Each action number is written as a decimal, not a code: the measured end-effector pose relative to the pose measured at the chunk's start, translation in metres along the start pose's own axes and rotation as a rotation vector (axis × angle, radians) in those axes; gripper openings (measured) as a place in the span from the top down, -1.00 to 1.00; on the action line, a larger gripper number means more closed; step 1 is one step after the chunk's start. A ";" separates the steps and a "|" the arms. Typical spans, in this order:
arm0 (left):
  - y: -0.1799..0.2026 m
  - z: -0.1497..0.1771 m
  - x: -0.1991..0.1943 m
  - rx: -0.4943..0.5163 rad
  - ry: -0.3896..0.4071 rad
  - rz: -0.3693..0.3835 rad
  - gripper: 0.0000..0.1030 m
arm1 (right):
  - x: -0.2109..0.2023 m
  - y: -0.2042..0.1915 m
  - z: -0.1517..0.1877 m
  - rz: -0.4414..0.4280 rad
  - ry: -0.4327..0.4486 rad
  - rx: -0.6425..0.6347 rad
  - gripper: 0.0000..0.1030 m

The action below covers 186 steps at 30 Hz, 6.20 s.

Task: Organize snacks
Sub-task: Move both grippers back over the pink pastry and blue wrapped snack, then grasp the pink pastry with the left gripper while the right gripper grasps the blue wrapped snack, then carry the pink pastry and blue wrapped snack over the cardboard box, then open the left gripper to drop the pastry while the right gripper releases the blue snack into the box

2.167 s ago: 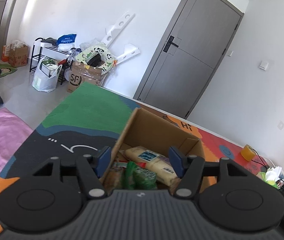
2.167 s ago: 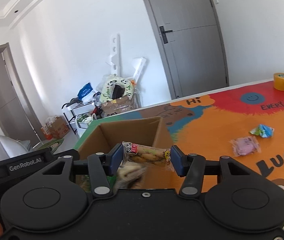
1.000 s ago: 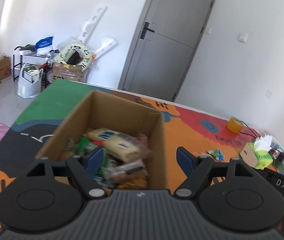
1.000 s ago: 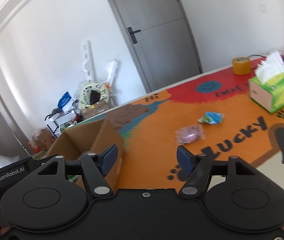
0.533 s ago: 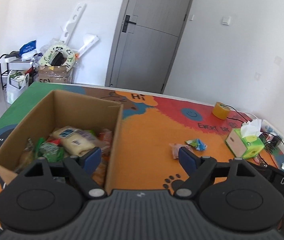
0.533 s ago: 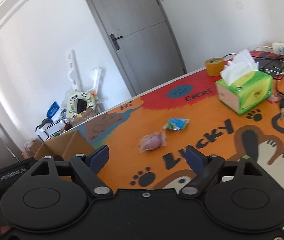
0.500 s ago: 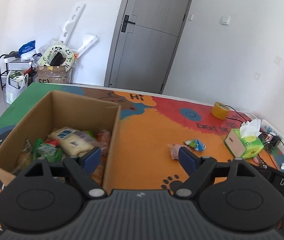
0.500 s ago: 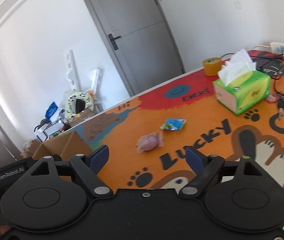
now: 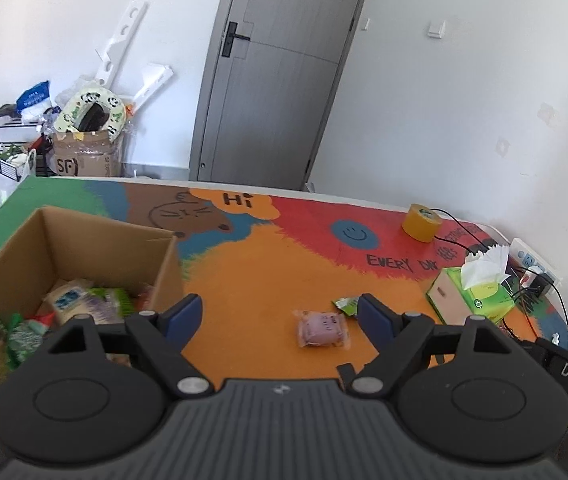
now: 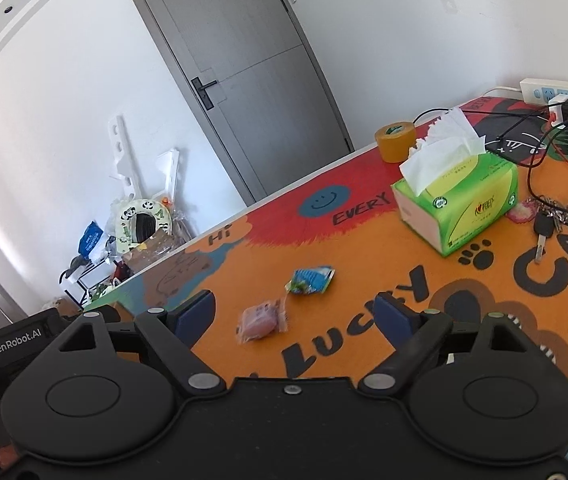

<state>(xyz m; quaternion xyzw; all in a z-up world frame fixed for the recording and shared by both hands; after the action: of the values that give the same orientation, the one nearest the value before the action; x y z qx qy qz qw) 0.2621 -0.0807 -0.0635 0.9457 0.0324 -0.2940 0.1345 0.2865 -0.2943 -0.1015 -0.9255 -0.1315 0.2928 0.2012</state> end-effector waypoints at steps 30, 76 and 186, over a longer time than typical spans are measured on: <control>0.046 0.030 0.135 -0.077 -0.198 -0.053 -0.61 | 0.089 0.046 -0.020 0.025 -0.097 0.125 -0.67; -0.013 0.028 0.159 -0.166 -0.210 -0.094 0.28 | 0.181 0.002 0.008 0.132 -0.198 -0.130 0.06; -0.207 -0.026 -0.047 -0.372 0.092 -0.141 -0.51 | 0.067 -0.226 0.059 -0.161 -0.101 -0.233 -0.13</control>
<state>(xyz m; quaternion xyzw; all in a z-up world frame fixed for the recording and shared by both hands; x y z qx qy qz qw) 0.2081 0.1266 -0.0651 0.9124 0.1586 -0.2482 0.2842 0.2760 -0.0530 -0.0762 -0.9132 -0.2483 0.3044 0.1082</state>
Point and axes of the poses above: each gripper's, at about its wrist camera, not at the fingertips, and x roughly the way its jaws point, y to its right, z to its underside, the point moved 8 cm from there along x, roughly the way its jaws point
